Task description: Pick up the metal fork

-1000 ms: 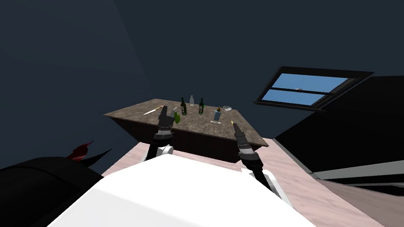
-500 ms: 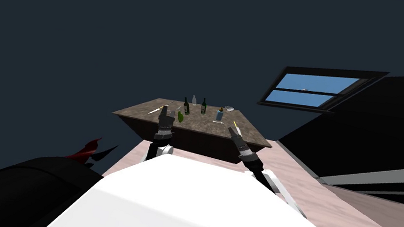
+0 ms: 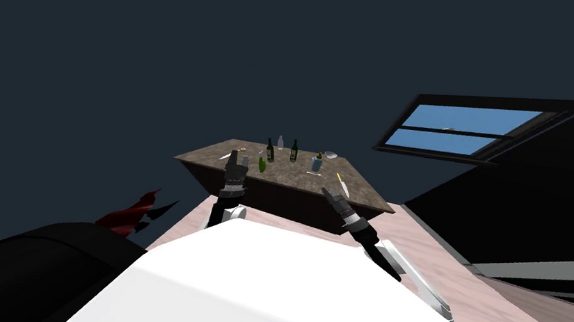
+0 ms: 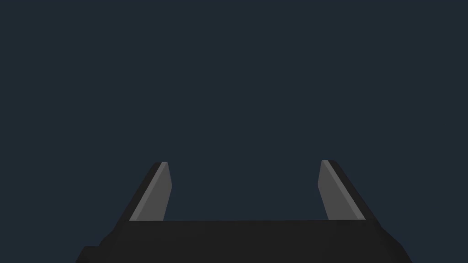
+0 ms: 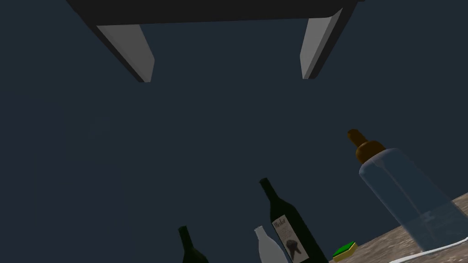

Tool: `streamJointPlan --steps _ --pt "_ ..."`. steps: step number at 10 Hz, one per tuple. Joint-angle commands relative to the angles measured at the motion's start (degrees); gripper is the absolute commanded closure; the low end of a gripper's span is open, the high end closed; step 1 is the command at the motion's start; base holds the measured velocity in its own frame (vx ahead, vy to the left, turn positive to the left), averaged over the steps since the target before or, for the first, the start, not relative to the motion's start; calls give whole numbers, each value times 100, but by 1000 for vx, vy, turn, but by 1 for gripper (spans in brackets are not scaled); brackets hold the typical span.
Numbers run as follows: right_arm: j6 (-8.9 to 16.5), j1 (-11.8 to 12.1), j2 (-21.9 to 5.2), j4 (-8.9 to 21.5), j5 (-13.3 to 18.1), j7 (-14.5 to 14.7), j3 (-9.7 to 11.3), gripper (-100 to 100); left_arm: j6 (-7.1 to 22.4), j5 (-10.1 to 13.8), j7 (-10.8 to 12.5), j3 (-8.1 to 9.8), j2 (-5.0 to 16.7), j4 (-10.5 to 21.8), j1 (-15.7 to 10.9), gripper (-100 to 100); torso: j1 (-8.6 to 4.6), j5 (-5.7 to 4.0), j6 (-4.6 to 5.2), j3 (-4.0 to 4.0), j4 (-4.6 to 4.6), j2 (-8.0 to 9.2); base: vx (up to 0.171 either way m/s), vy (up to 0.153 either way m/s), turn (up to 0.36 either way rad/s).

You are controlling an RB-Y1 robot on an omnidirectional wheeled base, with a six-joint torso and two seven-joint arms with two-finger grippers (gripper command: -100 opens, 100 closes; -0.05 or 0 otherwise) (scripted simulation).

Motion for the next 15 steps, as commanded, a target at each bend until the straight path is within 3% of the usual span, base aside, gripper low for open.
streamJointPlan --steps 1,2,4,5,6,7,8,9,10,13,15 --pt "-31 -20 -286 120 108 56 30 -100 0 0 0 0 0 0 0 0 0 0 0 0 0 0 -27 38 62" --pt "-72 -52 -456 343 290 121 51 -100 0 0 0 0 0 0 0 0 -3 0 2 0 0 -1 -35 45 153" --pt "-72 -52 -653 343 290 121 51 -100 0 0 0 0 0 0 1 0 -3 0 2 0 0 -1 -17 27 28" --pt "-115 -85 -885 577 467 185 75 -100 0 0 0 1 0 0 1 0 -9 -1 3 -3 -1 -5 -14 37 170" --pt "-115 -85 -1015 577 467 185 75 -100 0 0 0 0 0 0 0 0 -5 -1 -1 -3 -1 -6 -14 36 84" --pt "-161 -120 -1199 819 636 250 104 -100 0 0 0 1 0 0 1 0 -5 -1 3 -3 -1 -6 -21 50 145" --pt "-161 -120 -1365 819 636 250 104 -100 0 0 0 0 0 0 0 0 0 0 0 -2 -1 -4 -18 40 82" --pt "-210 -154 -1524 1070 795 314 137 -100 0 0 0 1 0 0 1 0 -2 0 3 -2 -1 -5 -17 53 177" --pt "-210 -154 -1695 1070 795 314 137 -100 0 0 0 0 0 0 0 0 2 1 0 -3 -1 -5 -11 43 82" --pt "-314 -221 -2194 1543 1082 439 219 -100 0 0 0 1 0 0 1 0 -3 0 4 -6 -2 -11 -2 43 151" --pt "-314 -221 -2389 1592 1082 439 219 -100 0 0 0 1 0 0 1 0 -3 0 3 -6 -2 -11 3 29 48"
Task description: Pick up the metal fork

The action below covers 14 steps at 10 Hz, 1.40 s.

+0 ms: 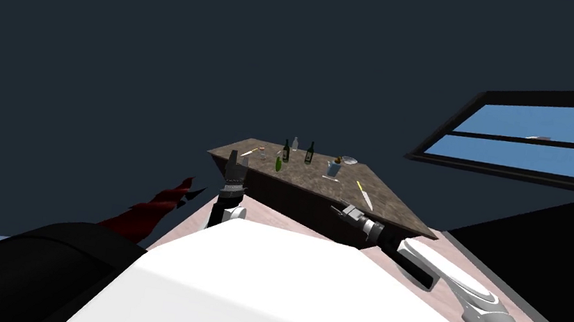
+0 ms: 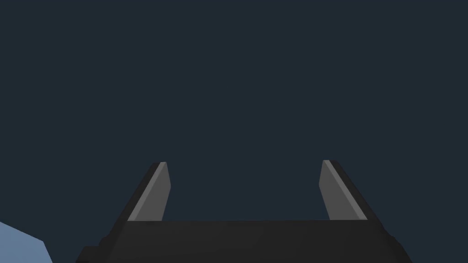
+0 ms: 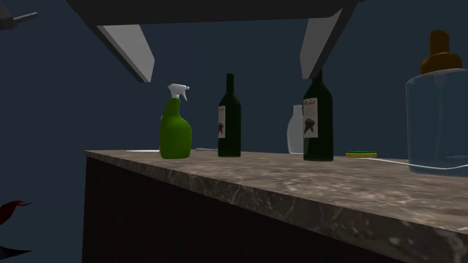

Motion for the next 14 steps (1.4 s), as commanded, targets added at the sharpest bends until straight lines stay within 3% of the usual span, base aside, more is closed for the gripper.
streamJointPlan --steps 1,2,3,4,5,6,9,10,12,13,14 --pt "-11 -43 -286 259 138 41 69 -100 0 0 0 0 0 0 0 0 0 0 0 0 0 0 2 33 202" --pt "-11 -43 -379 259 138 41 69 -100 0 0 0 -1 0 0 -1 0 2 0 -5 -1 -1 -1 8 28 98" --pt "-67 -73 -585 533 250 99 123 -100 0 0 0 0 0 0 0 0 2 1 -1 -1 0 -2 16 43 242" --pt "-67 -73 -681 533 250 99 123 -100 0 0 0 -1 0 0 -1 0 6 1 -6 -3 -1 -6 19 35 97" --pt "-125 -101 -851 810 350 156 185 -100 0 0 0 0 0 0 0 0 5 0 0 -4 -2 -7 23 41 204" --pt "-125 -101 -967 810 350 156 185 -100 0 0 0 -1 0 0 -1 0 6 2 -5 -5 -2 -9 20 30 107" --pt "-244 -148 -1459 1340 511 262 328 -100 0 0 0 0 0 0 0 0 3 0 0 -6 -2 -9 31 35 168" --pt "-244 -148 -1485 1367 511 262 328 -100 0 0 0 0 0 0 0 0 6 1 -4 -7 -3 -12 27 28 137" --pt "-364 -179 -1899 1862 622 358 497 -100 0 0 0 0 0 0 0 0 3 1 -4 -8 -3 -14 49 33 264" --pt "-364 -179 -1921 1916 622 358 497 -100 0 0 0 0 0 0 0 0 6 1 -5 -12 -5 -21 52 17 140" --pt "-424 -189 -2108 2184 660 402 588 -100 0 0 0 0 0 0 1 0 1 -1 1 -11 -4 -19 55 22 223"
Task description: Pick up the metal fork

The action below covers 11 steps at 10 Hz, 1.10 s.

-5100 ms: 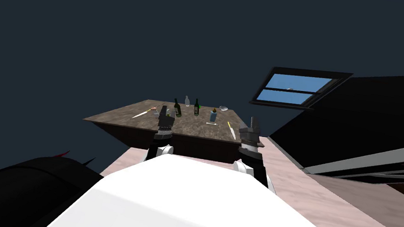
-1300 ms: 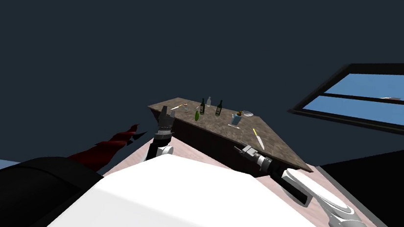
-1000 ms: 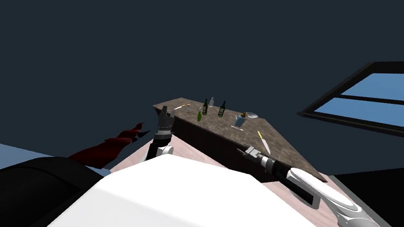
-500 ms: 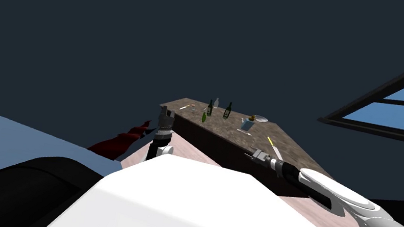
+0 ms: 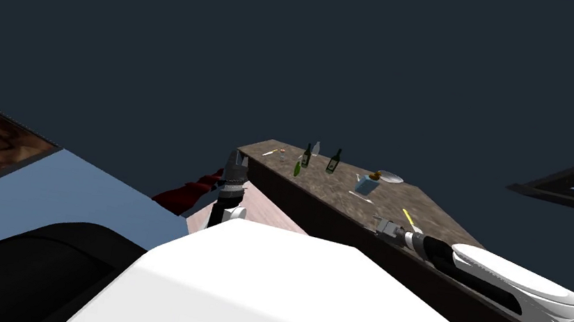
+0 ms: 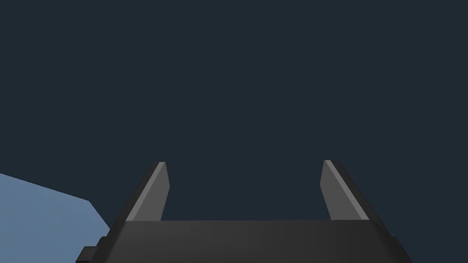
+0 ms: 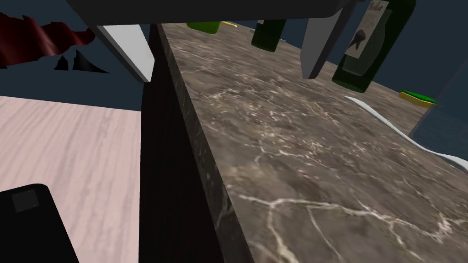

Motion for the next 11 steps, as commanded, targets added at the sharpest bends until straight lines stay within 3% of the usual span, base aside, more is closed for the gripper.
streamJointPlan --steps 1,5,10,11 --pt "-35 -55 -249 286 78 30 198 -100 0 0 0 0 0 0 0 0 0 0 0 0 0 0 71 27 378" --pt "-92 -60 -393 626 94 67 294 -100 0 0 0 1 0 0 1 0 -6 -4 6 2 1 4 45 2 101" --pt "-254 -62 -704 1316 89 159 585 -100 0 0 0 1 0 0 1 0 -6 -3 7 3 1 6 47 -1 169" --pt "-254 -62 -704 1316 89 159 585 -100 0 0 0 0 0 0 0 0 -3 -2 1 2 1 3 47 -7 101"
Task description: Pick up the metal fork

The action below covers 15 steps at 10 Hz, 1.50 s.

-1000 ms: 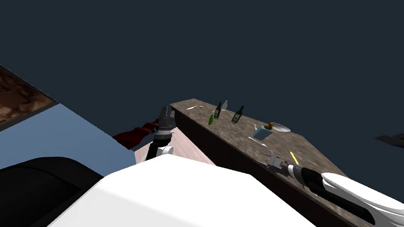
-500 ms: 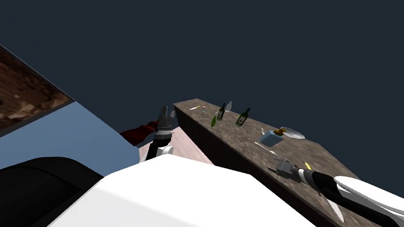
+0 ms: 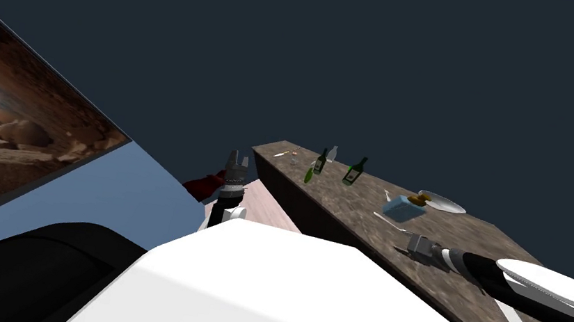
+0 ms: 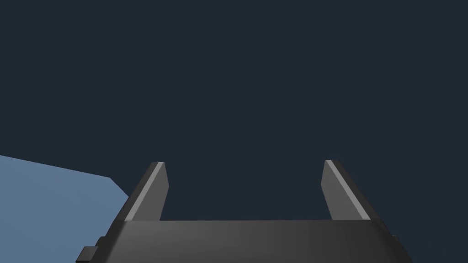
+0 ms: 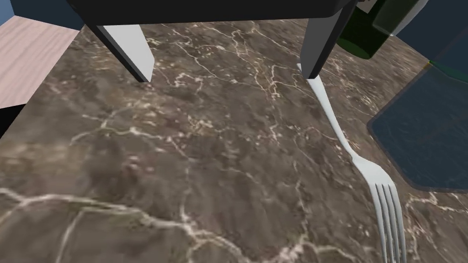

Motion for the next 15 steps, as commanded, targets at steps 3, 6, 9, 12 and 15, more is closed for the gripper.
streamJointPlan --steps 3,6,9,12,15 --pt "-244 -21 -147 690 -66 116 276 -100 0 0 0 0 0 0 -1 0 -5 -1 -6 -4 -2 -7 65 -20 243" --pt "-341 7 -166 1094 -140 153 505 -100 0 0 0 1 0 0 1 0 -3 -1 3 -4 -2 -7 72 -22 167" --pt "-382 -26 -107 1199 -135 202 526 0 0 0 0 0 0 0 0 0 -3 -1 2 -1 -1 0 41 -20 87" --pt "-504 -107 193 1636 -120 417 485 -100 0 0 0 0 0 0 -1 0 7 1 0 10 4 17 3 2 99" --pt "-602 -171 433 1988 -109 590 454 -100 0 0 0 0 0 0 -1 0 8 1 1 11 5 20 1 4 74"
